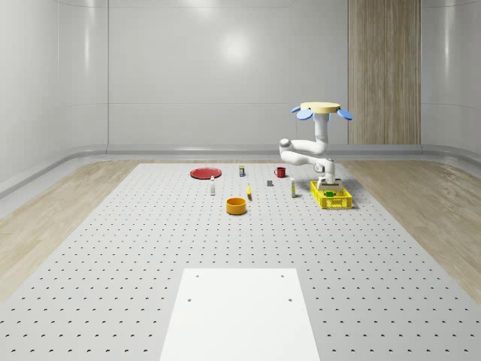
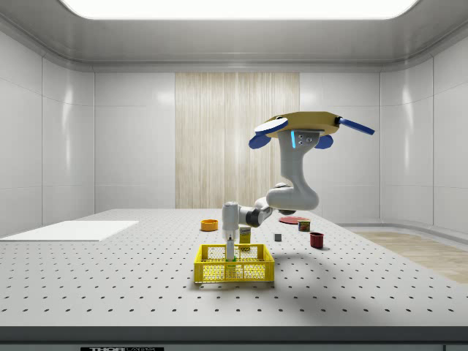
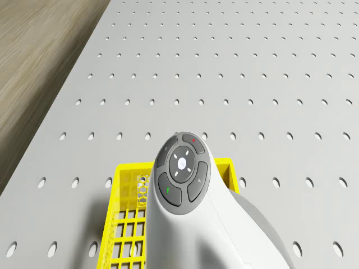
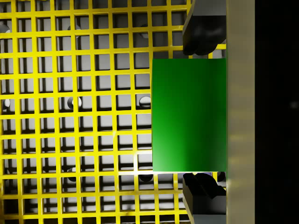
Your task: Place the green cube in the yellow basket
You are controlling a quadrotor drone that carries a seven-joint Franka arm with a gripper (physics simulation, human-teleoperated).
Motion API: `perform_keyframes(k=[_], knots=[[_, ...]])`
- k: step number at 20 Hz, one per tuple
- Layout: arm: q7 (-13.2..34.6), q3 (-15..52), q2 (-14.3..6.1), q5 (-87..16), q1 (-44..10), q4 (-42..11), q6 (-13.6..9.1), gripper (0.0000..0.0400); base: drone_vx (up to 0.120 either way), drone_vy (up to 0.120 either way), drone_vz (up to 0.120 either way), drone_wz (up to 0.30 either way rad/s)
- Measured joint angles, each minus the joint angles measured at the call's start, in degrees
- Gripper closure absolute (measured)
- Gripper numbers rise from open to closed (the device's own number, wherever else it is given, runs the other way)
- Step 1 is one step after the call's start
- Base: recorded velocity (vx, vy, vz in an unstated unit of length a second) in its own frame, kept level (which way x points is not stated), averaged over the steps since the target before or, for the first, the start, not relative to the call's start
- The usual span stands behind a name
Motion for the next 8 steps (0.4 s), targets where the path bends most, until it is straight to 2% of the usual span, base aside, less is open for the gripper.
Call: perform_keyframes(k=[8], knots=[[0.0, 5.7, 0.2, 5.3, 0.9, -1.4, -2.1, 0.0003, 0.000, 0.000, 0.000, 0.000]])
